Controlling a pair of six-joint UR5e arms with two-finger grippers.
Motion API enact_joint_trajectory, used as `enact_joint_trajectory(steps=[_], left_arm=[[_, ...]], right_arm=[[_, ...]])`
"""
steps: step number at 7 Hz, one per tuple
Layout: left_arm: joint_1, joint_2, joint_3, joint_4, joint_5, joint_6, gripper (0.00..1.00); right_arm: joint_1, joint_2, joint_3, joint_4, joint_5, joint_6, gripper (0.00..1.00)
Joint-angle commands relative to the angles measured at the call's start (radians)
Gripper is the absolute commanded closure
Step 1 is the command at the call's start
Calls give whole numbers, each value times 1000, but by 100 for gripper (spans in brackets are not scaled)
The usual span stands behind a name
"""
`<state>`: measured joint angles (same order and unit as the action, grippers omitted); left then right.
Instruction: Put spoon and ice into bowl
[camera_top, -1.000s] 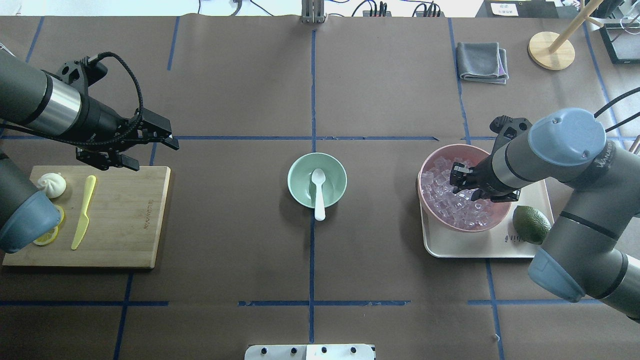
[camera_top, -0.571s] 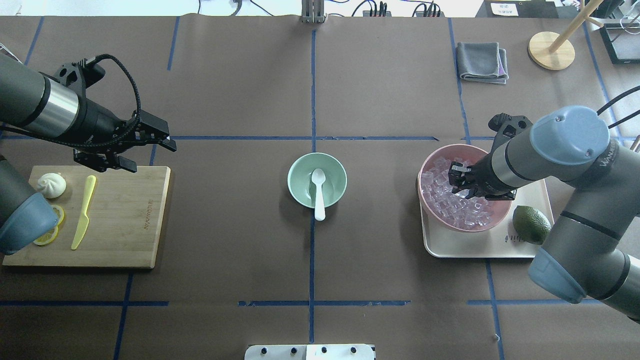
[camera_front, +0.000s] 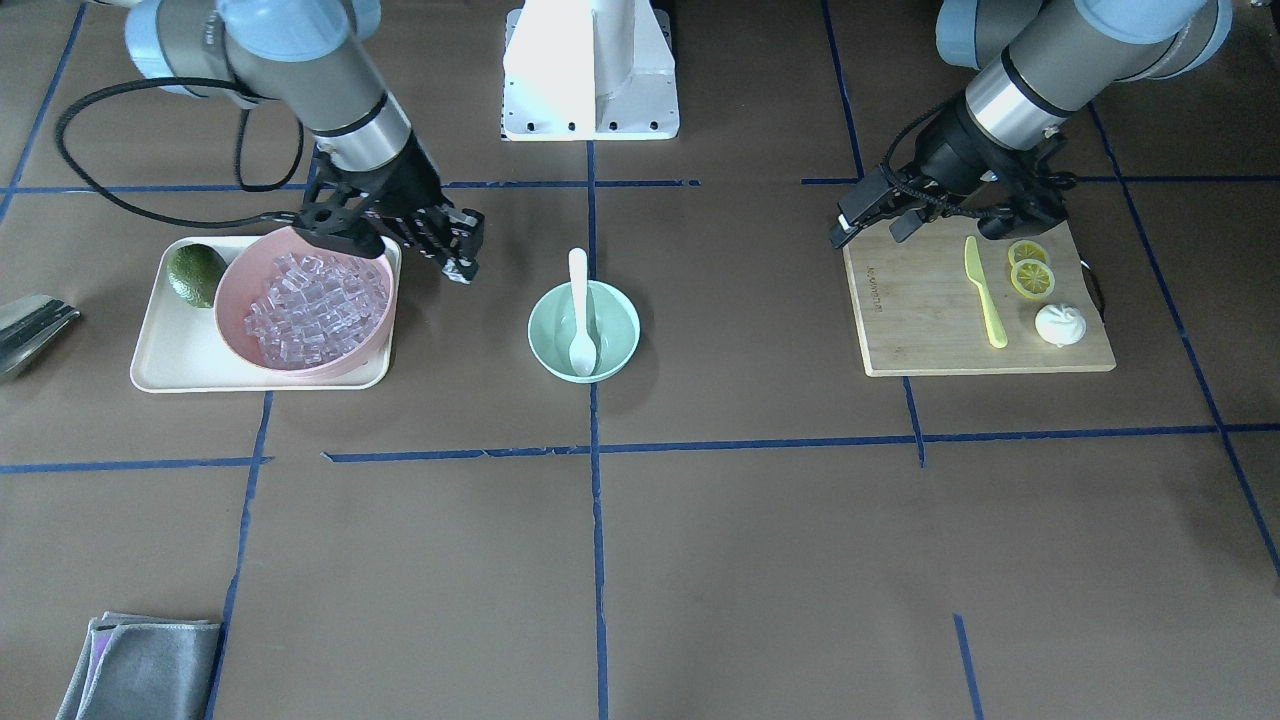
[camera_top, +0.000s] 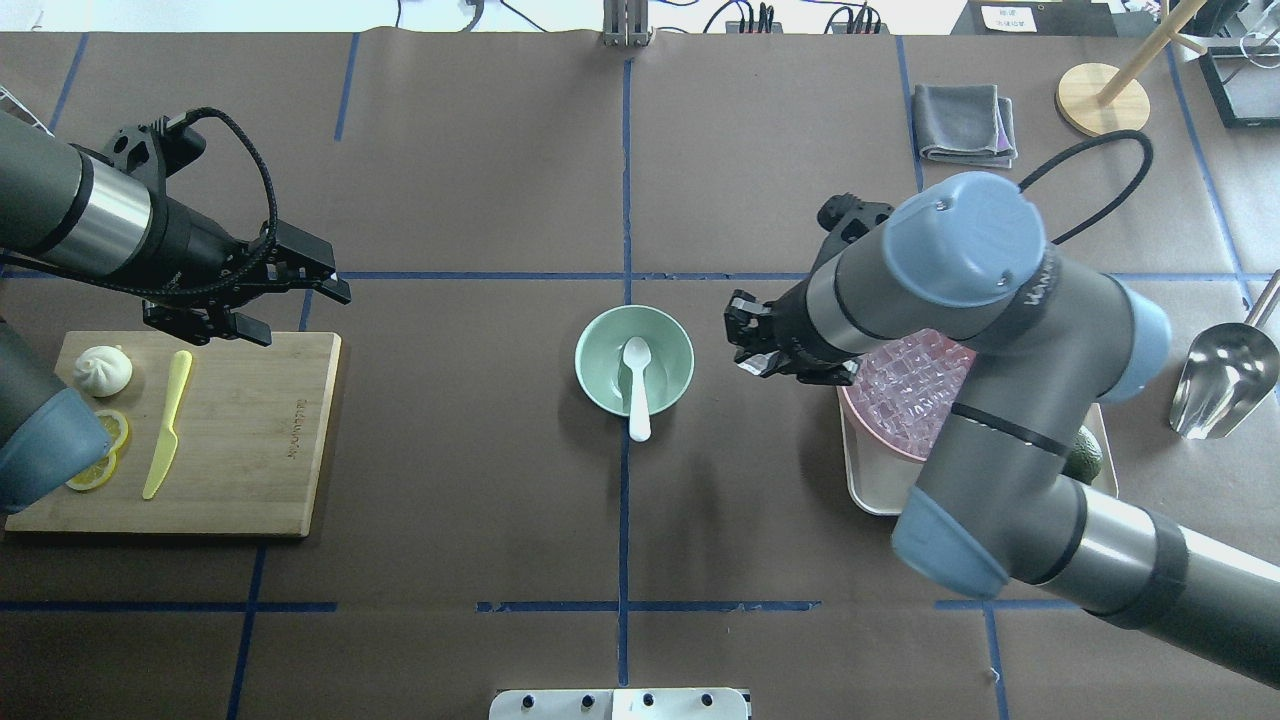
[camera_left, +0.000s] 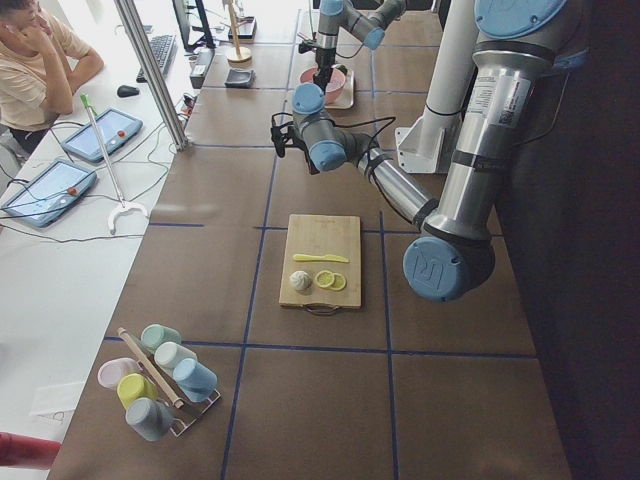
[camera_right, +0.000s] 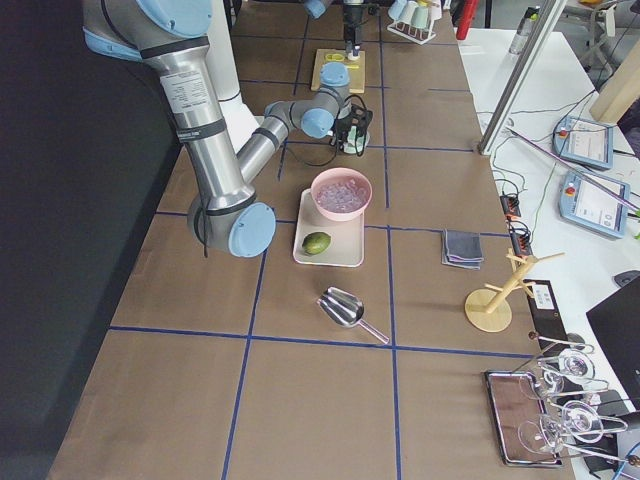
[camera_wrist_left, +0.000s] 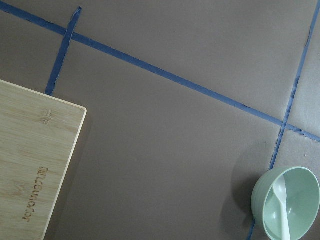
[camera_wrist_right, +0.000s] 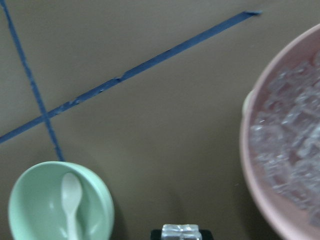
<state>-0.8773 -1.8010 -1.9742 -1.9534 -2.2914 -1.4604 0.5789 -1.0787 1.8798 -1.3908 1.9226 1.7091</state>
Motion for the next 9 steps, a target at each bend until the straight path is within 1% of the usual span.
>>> enact_joint_trajectory(steps=[1, 2, 3, 4, 5, 6, 7, 8, 9], left_arm=[[0, 3, 0, 1, 1, 0, 1], [1, 3, 0, 1, 1, 0, 1], [1, 5, 0, 1, 3, -2, 1], [3, 5, 0, 1, 3, -2, 1], [3, 5, 0, 1, 3, -2, 1], [3, 5, 0, 1, 3, 0, 1], [1, 6, 0, 1, 0, 2, 1], [-14, 38, -3, -1, -8, 49, 1], [-37, 175, -65, -1, -11, 213, 1]], right_arm=[[-74, 170, -158, 24, -108, 142, 99], [-82, 198, -197, 24, -109, 145, 99], [-82, 203, -215, 22, -111, 144, 95], [-82, 198, -215, 19, -109, 139, 50], [-82, 198, -215, 19, -109, 141, 19], [-80, 198, -217, 19, -109, 139, 10], [-80, 194, -215, 18, -105, 124, 7], [-41, 168, -182, 10, -74, 101, 7], [34, 54, -85, 10, 26, 49, 8]])
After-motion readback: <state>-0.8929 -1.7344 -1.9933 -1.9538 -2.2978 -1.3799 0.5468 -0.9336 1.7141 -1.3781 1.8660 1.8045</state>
